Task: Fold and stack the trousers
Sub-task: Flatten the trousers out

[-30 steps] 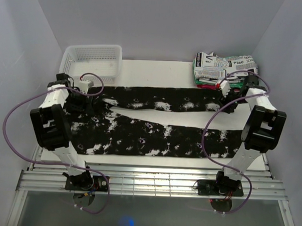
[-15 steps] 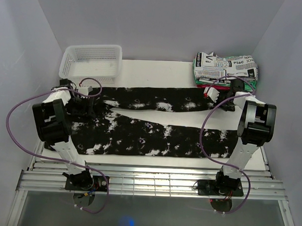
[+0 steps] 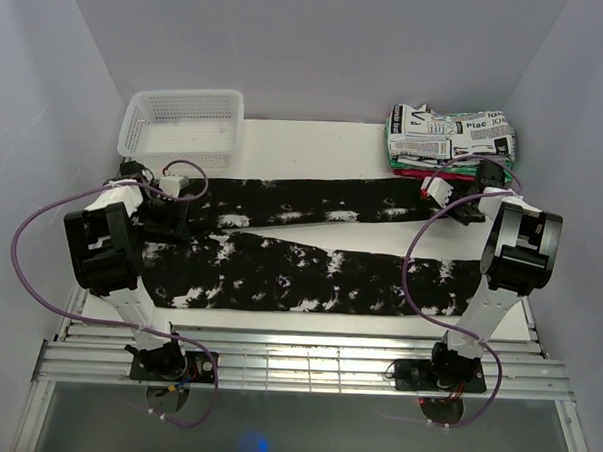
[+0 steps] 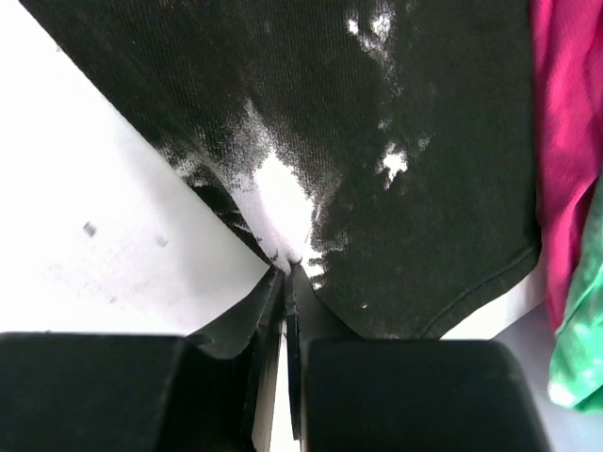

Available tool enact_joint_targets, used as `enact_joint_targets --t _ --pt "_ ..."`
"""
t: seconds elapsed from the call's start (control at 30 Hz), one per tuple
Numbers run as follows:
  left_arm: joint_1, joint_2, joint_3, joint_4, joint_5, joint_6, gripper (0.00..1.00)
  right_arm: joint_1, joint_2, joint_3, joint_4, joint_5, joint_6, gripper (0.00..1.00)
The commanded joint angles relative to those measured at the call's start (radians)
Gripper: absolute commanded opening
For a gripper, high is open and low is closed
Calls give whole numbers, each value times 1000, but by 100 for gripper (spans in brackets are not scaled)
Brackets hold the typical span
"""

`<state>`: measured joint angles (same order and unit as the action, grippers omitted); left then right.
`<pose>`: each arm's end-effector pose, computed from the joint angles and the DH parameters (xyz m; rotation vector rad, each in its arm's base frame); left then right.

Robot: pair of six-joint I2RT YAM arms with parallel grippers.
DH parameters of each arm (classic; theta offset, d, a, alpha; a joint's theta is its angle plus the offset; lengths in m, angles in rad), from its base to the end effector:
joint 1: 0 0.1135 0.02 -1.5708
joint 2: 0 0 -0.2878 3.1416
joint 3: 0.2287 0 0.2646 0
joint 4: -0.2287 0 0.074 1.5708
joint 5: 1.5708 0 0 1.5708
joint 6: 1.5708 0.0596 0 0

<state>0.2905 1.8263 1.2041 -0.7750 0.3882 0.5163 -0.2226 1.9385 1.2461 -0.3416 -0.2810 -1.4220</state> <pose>0.3508 0.0813 0.1633 0.3634 2.7794 -0.4110 0.4203 -0.0782 0.1509 -1.5287 2.0594 -0.2698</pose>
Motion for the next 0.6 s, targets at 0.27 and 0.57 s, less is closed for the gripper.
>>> enact_joint_targets --t 0.27,0.57 --pt "16 -143 107 -366 233 364 82 -104 -159 -48 -243 34 -95 68" --pt "30 -121 416 -146 197 131 85 -90 -92 395 -545 -230 56 69"
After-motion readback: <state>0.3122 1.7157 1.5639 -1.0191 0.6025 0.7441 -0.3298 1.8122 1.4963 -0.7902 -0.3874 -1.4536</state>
